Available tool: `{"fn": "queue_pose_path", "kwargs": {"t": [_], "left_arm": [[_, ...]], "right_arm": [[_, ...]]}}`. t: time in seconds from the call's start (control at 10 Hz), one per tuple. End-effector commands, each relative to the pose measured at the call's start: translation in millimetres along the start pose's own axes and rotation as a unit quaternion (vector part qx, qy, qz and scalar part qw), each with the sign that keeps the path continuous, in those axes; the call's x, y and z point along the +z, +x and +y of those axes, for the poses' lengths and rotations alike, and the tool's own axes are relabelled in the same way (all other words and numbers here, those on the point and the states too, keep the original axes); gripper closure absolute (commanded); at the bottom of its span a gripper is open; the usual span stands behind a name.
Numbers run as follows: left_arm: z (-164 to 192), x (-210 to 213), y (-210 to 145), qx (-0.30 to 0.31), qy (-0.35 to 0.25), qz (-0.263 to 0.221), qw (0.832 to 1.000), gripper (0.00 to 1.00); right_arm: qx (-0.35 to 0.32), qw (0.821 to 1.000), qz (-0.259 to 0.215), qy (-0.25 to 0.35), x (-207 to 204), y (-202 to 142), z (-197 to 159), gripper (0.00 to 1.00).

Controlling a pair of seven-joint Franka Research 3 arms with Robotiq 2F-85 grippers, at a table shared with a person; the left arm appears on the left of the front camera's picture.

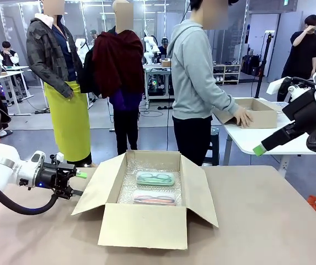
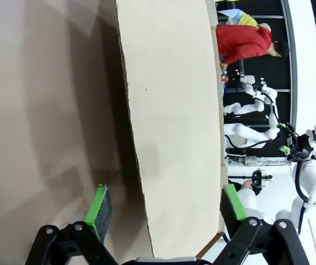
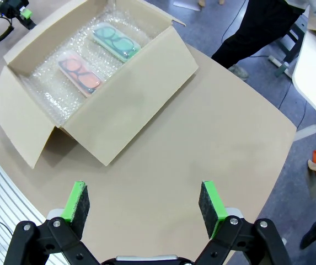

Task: Pack the glasses set securely to prepare it for shipping.
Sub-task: Position the Package Box on the left side of the table.

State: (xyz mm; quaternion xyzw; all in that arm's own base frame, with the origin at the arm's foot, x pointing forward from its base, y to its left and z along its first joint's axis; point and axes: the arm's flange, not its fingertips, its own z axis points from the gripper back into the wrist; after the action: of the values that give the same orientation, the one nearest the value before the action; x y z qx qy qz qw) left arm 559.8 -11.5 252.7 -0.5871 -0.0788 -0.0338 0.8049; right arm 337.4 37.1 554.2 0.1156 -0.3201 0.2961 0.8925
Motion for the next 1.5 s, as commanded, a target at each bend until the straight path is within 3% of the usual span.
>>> {"fn": "queue_pose_path", "kwargs": {"t": [0.0, 0.2, 0.3, 0.4, 0.5, 0.6, 0.8, 1.4], "left_arm": [[-1, -9, 1, 0.006, -0.031, 0.0, 0.999, 0.0], [-2, -12, -1, 0.009, -0.064, -0.005, 0.998, 0.0], [-1, -11, -3, 0.011, -0.075, -0.008, 0.997, 0.13], [-1, -8, -4, 0.011, -0.081, -0.014, 0.997, 0.6], [-1, -4, -4, 0.015, -0.092, -0.017, 0.995, 0.73], [-2, -1, -5, 0.016, -0.1, -0.014, 0.995, 1.0], [-4, 7, -3, 0.023, -0.133, -0.015, 0.991, 1.0], [-3, 3, -2, 0.033, -0.124, 0.0, 0.992, 1.0]], "right_arm": [[-0.004, 1.0, -0.002, -0.005, 1, 0, 1, 0.0], [-0.004, 1.0, -0.002, -0.005, 1, 0, 1, 0.0], [-0.004, 1.0, -0.002, -0.005, 1, 0, 1, 0.0], [-0.004, 1.0, -0.002, -0.005, 1, 0, 1, 0.0], [-0.004, 1.0, -0.002, -0.005, 1, 0, 1, 0.0], [-0.004, 1.0, -0.002, -0.005, 1, 0, 1, 0.0], [-0.004, 1.0, -0.002, -0.005, 1, 0, 1, 0.0], [-0.004, 1.0, -0.002, -0.005, 1, 0, 1, 0.0]]}}
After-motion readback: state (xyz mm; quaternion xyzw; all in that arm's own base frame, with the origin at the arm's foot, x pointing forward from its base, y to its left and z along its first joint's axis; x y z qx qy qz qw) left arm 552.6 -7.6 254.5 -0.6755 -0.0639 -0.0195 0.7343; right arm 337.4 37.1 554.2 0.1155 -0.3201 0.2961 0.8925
